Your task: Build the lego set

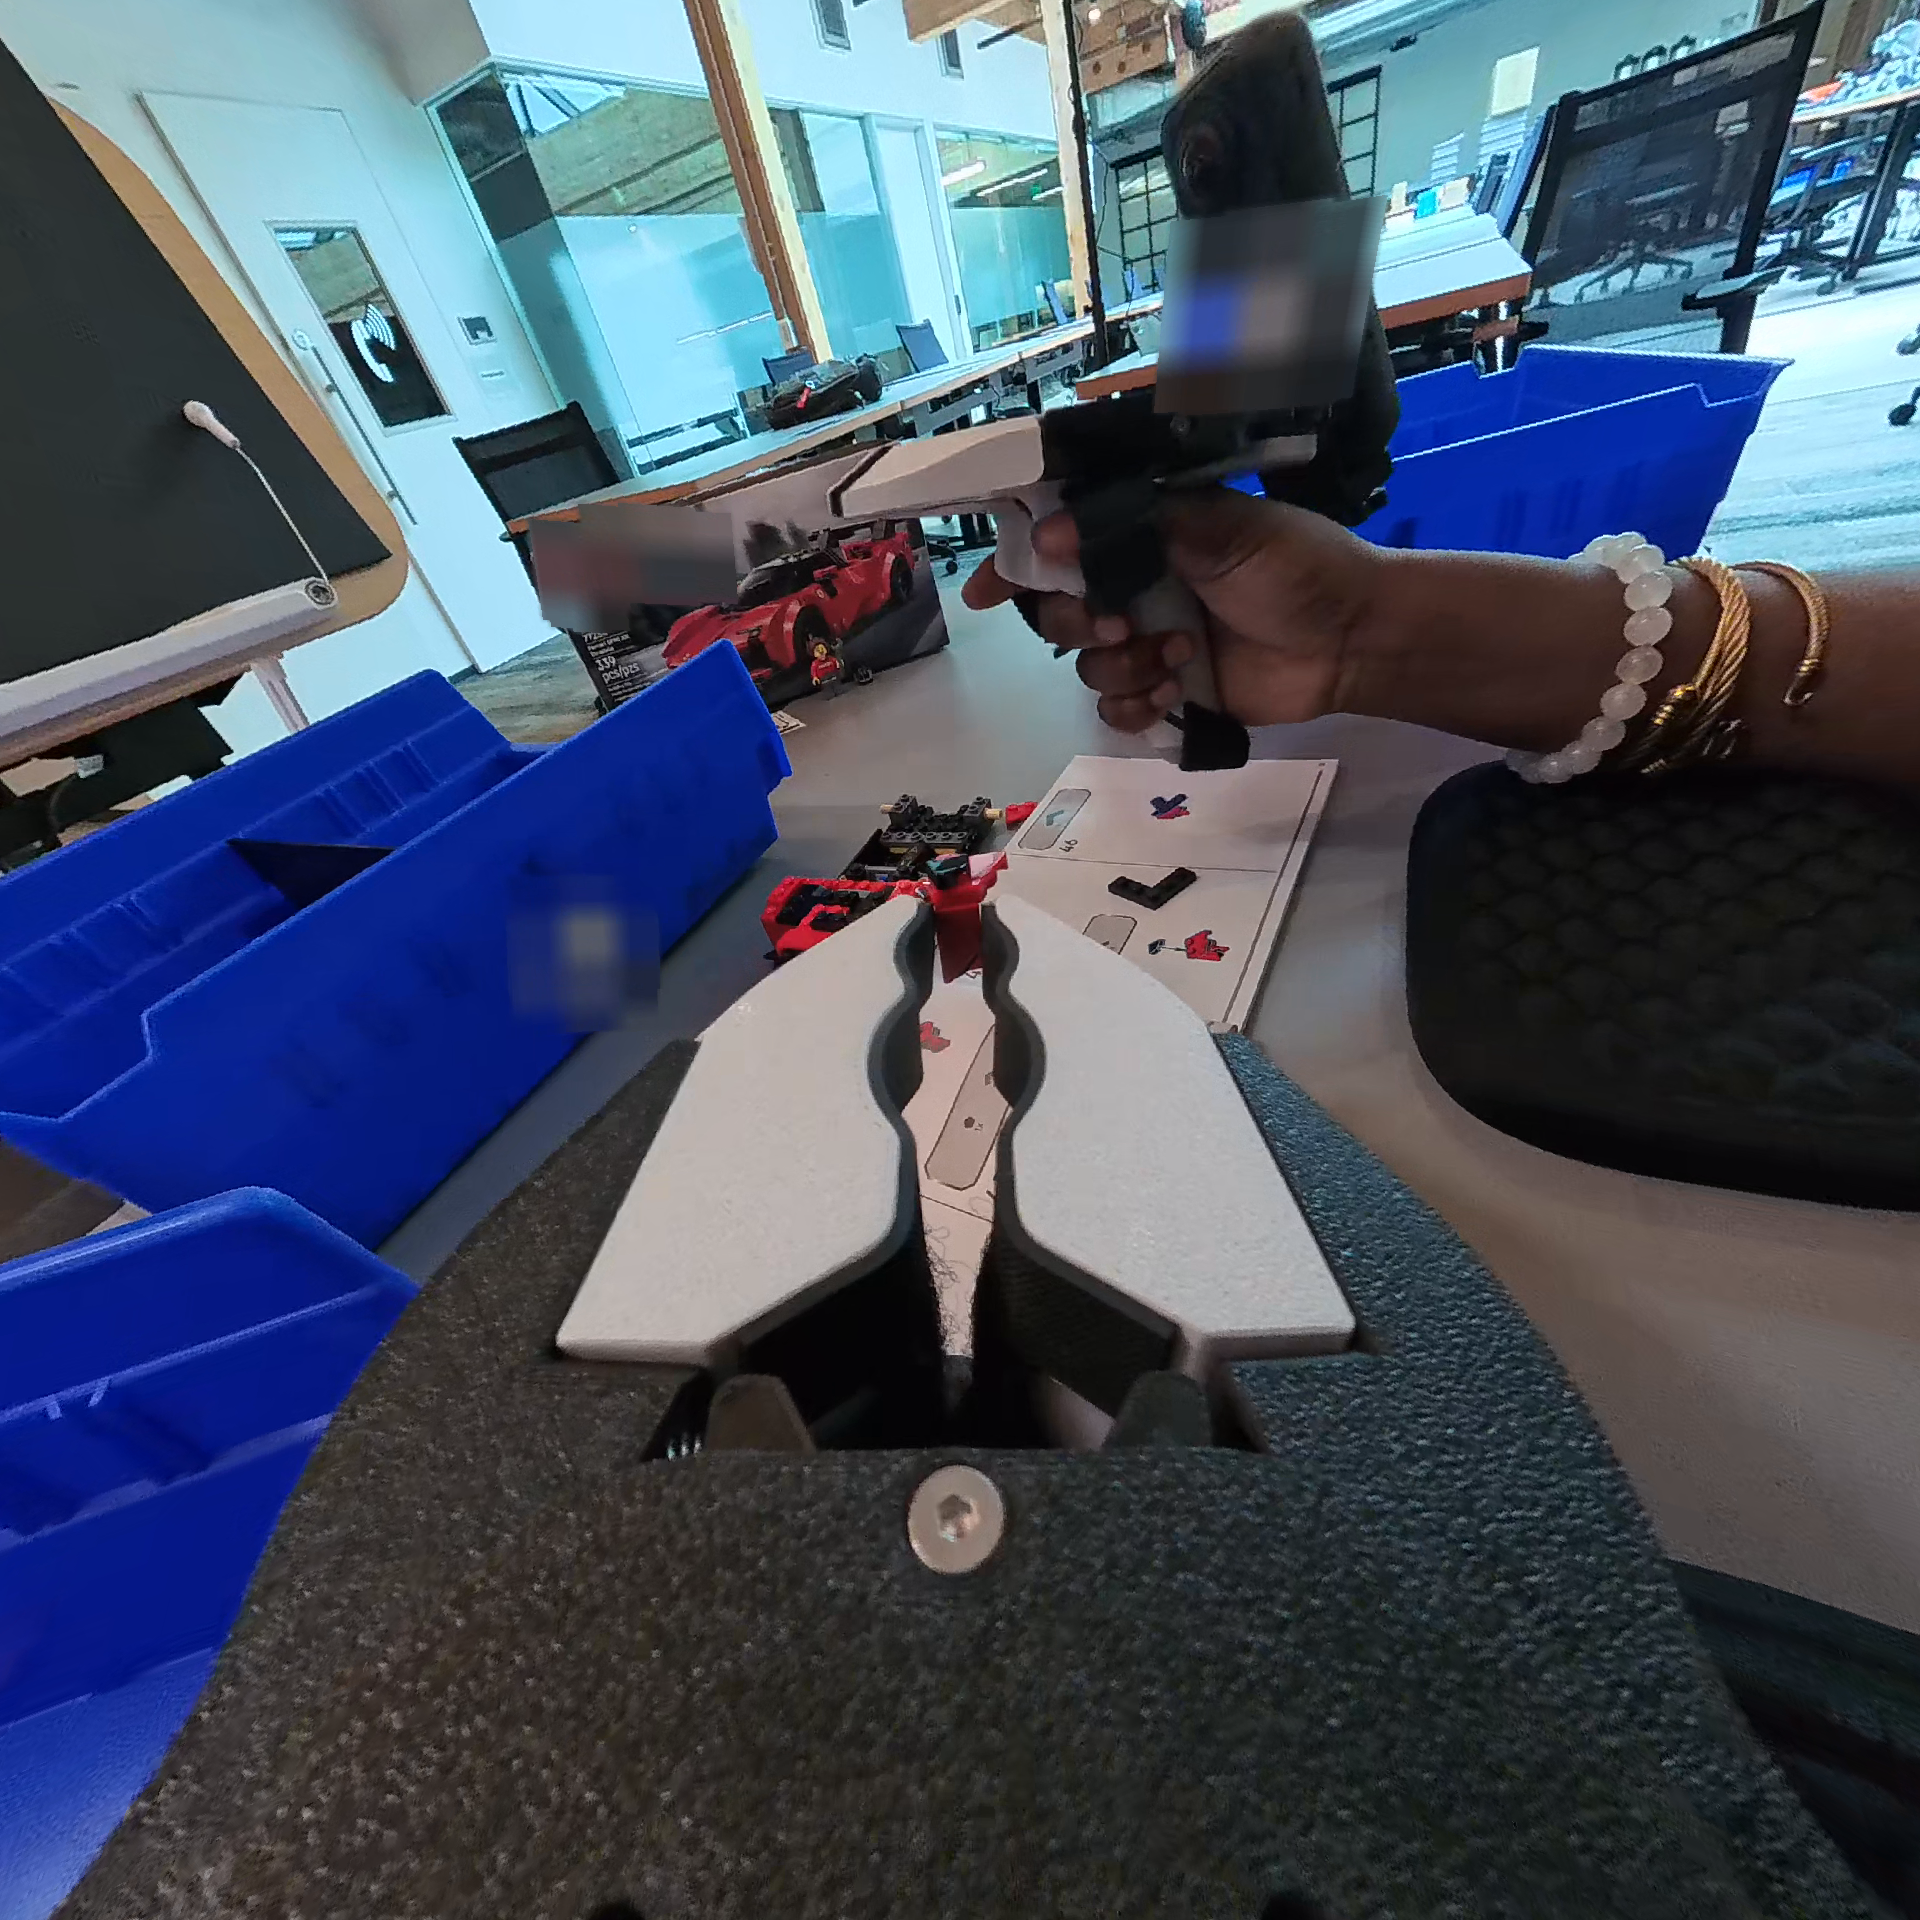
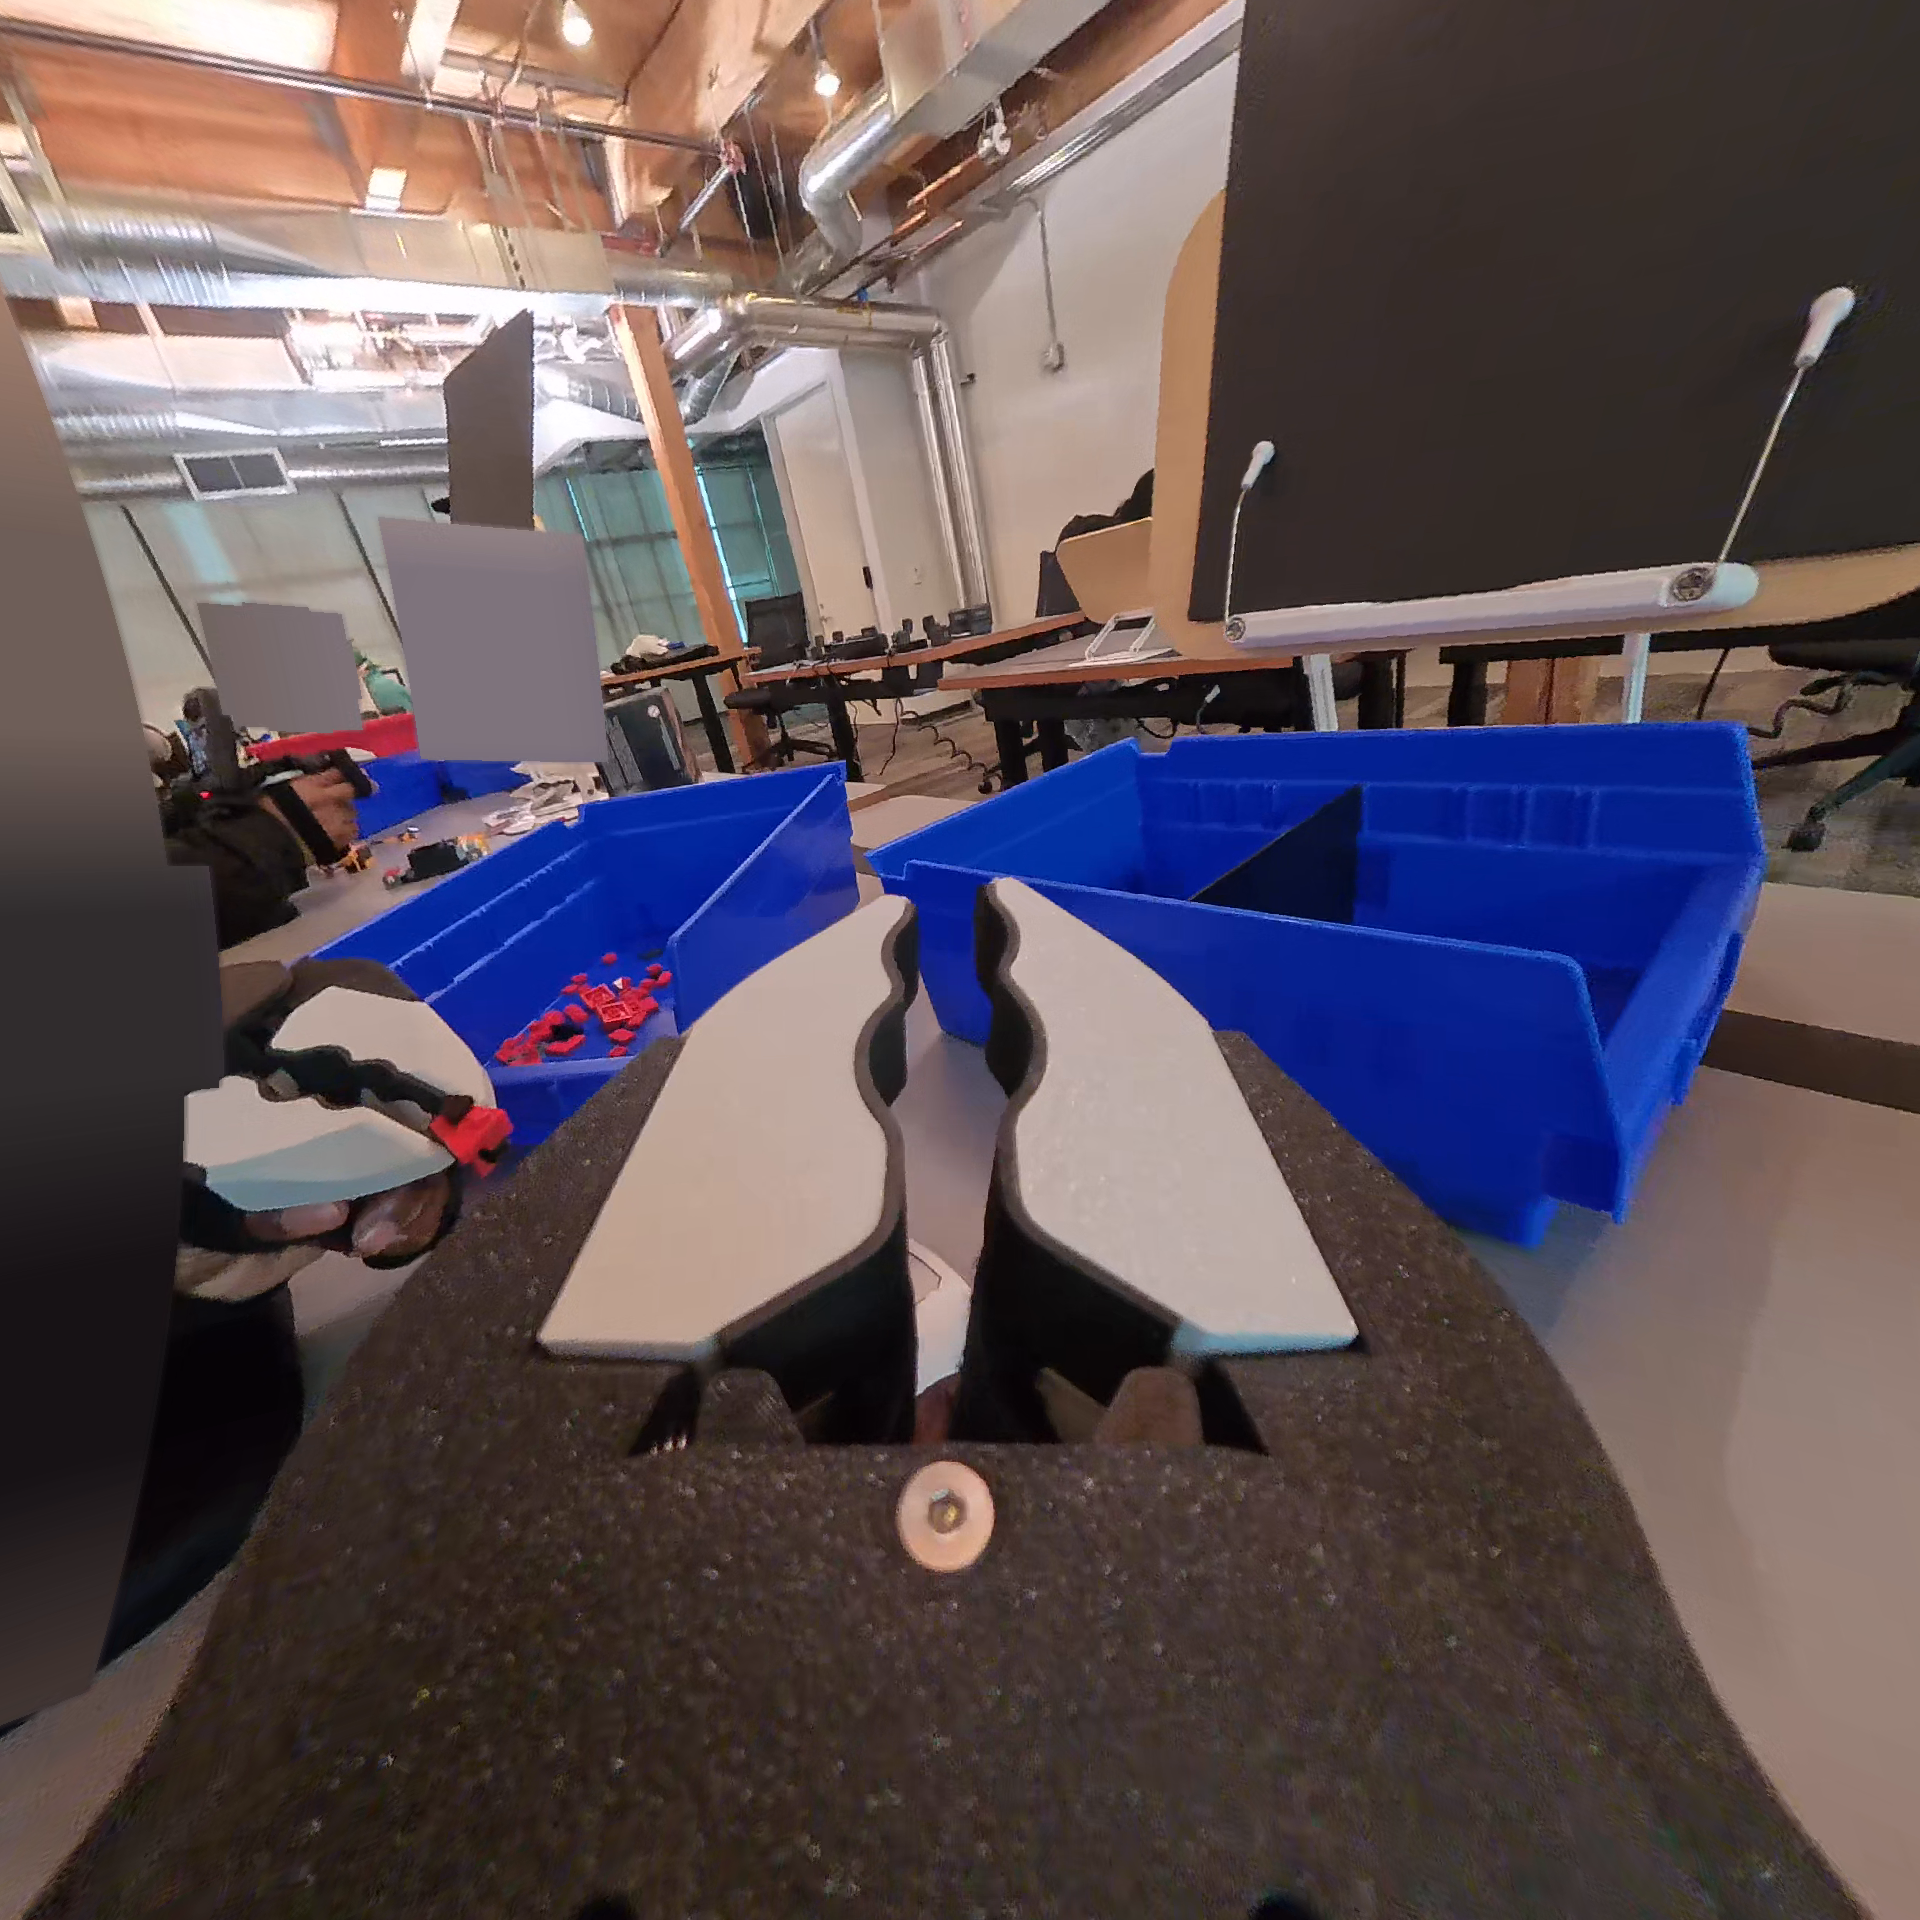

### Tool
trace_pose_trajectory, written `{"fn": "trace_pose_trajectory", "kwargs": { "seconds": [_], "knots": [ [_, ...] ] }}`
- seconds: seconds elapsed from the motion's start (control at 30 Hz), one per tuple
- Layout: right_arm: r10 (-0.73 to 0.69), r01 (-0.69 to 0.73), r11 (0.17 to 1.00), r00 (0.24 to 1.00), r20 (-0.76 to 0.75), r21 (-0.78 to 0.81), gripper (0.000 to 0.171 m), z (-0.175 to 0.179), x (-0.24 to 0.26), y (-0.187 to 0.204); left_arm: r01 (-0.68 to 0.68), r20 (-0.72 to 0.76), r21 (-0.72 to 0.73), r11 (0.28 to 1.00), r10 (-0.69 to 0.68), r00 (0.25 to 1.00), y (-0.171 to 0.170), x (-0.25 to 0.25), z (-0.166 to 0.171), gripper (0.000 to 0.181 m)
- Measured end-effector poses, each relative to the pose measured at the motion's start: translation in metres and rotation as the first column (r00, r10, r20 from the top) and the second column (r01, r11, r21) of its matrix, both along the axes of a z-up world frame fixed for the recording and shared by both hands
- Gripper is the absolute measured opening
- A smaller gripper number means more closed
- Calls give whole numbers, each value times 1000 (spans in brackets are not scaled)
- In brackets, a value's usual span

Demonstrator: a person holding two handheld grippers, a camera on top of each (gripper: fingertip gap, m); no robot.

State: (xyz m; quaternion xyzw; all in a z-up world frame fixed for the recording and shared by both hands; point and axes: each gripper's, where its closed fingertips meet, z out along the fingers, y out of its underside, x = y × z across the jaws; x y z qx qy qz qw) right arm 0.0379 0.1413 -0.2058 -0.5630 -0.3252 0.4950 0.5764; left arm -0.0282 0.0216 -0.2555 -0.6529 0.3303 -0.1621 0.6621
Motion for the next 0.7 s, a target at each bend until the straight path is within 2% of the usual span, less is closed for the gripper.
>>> {"fn": "trace_pose_trajectory", "kwargs": {
  "seconds": [0.07, 0.13, 0.2, 0.27, 0.33, 0.37, 0.4, 0.43, 0.47, 0.5, 0.63, 0.7],
  "knots": [
    [26, -26, 1000, 1000, -17, -12, 11, 1, 0, -1, 1, 6, -3, 1000, -1, 1000, 0, 0, 0, 8],
    [148, -146, 989, 983, -108, 28, 19, 16, 0, -18, 2, 14, -2, 1000, -2, 1000, 0, -1, 1, 8],
    [272, -262, 962, 934, -233, 74, 26, 38, 7, -36, 0, 14, -2, 1000, 0, 1000, 0, -1, 1, 7],
    [324, -305, 946, 875, -359, 108, 39, 57, 22, -44, -2, 17, -5, 1000, 2, 1000, 1, -2, 1, 8],
    [382, -356, 922, 774, -505, 152, 58, 76, 41, -51, -1, 29, -9, 1000, 1, 1000, 1, -2, 2, 8],
    [402, -392, 907, 699, -591, 153, 76, 87, 54, -52, -1, 36, -9, 1000, 1, 999, 1, -3, 2, 8],
    [422, -444, 883, 601, -679, 155, 88, 99, 69, -53, -2, 42, -10, 1000, 2, 999, 1, -3, 3, 8],
    [423, -487, 859, 509, -750, 154, 96, 108, 83, -51, -4, 45, -11, 1000, 4, 999, 1, -4, 3, 8],
    [399, -504, 853, 458, -795, 138, 101, 112, 92, -46, -7, 46, -13, 1000, 7, 999, 2, -5, 2, 8],
    [354, -485, 869, 470, -809, 98, 99, 111, 93, -38, -9, 48, -16, 1000, 10, 999, 2, -5, 2, 8],
    [215, -279, 960, 748, -627, -3, 95, 86, 63, -17, -7, 66, -18, 1000, 8, 998, 2, -6, 4, 8],
    [168, -207, 978, 820, -546, -10, 95, 79, 56, -12, -5, 66, -16, 1000, 7, 998, 2, -6, 4, 7]
  ]
}}
